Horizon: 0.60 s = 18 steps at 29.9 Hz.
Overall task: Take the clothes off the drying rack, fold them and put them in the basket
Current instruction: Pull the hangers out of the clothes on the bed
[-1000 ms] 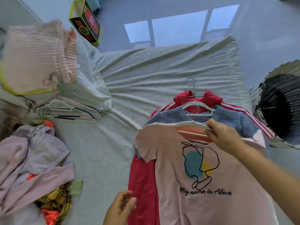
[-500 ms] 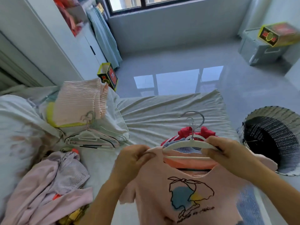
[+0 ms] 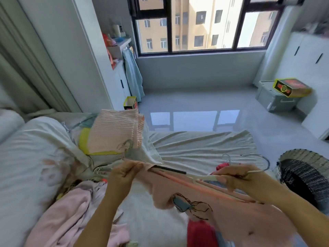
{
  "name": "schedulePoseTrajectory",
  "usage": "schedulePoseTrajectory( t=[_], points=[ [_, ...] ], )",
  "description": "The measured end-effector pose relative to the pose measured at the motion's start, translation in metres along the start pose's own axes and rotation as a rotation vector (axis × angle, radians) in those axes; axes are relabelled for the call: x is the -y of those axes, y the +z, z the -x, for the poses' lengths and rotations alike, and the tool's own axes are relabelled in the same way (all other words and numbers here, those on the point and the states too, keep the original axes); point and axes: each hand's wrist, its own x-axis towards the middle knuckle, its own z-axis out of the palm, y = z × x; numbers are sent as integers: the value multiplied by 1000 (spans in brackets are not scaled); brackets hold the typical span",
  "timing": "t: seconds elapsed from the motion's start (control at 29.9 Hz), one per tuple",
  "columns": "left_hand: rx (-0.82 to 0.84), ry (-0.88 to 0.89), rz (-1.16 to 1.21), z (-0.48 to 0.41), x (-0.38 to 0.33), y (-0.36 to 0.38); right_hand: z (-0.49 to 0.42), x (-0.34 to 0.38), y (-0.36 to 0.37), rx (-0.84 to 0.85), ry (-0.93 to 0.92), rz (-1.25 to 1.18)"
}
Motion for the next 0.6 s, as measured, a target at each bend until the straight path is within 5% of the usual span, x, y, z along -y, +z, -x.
schedulePoseTrajectory(
  t=[0.13, 0.27, 0.37, 0.6],
  points=[
    [-93, -101, 59, 2, 38, -35, 8, 10, 36, -95, -40, -126],
    [-133, -262, 171, 11, 66, -52, 20, 18, 42, -371, -168, -758],
    [-16, -247, 270, 18, 36, -45, 17, 18, 42, -535, -268, -1128],
    [50, -226, 363, 44, -15, -36, 18, 14, 34, -691, -289, -1415]
  ],
)
